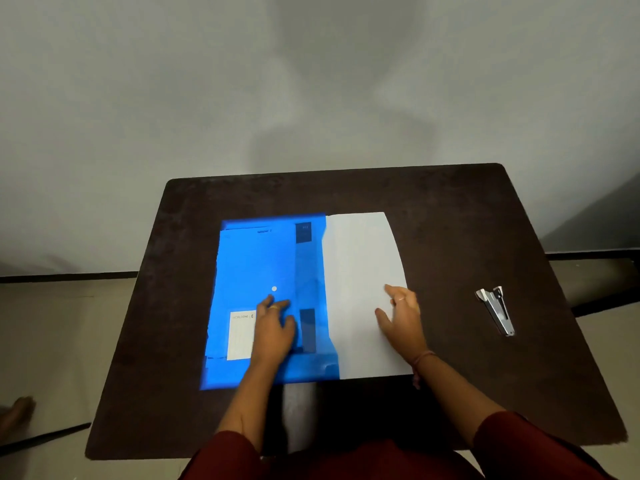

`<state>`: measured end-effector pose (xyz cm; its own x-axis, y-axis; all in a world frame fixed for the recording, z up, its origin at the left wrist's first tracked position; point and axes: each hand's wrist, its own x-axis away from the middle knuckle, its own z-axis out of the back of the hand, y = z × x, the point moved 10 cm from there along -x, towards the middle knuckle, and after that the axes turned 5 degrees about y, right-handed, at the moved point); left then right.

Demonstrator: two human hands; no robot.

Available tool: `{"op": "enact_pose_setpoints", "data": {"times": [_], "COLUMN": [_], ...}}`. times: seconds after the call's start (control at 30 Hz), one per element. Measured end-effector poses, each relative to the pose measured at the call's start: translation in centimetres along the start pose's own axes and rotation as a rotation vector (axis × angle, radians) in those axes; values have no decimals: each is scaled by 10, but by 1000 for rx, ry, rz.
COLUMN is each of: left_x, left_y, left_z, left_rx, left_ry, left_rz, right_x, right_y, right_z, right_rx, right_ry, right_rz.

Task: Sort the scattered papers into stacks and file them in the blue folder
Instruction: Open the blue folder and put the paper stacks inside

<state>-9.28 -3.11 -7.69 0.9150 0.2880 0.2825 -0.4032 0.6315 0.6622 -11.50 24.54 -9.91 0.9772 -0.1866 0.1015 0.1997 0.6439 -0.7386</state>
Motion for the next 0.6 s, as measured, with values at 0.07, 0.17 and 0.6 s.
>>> {"op": "enact_pose_setpoints", "data": {"times": [0.07,0.17,0.6], "left_x": [-6,-6,-15], "left_y": [-32,-70,-94], "left_z": [30,68,81], "left_rx": [-66,-188,-77], "left_ry": [115,226,181], "left_rz": [87,235,348], "right_x": [3,5,-5], "right_y": [18,32,32], "right_z": [18,39,37], "right_rx": [96,93,-234], "right_ry": [47,110,121], "right_rz": [-117,-243,-465]}}
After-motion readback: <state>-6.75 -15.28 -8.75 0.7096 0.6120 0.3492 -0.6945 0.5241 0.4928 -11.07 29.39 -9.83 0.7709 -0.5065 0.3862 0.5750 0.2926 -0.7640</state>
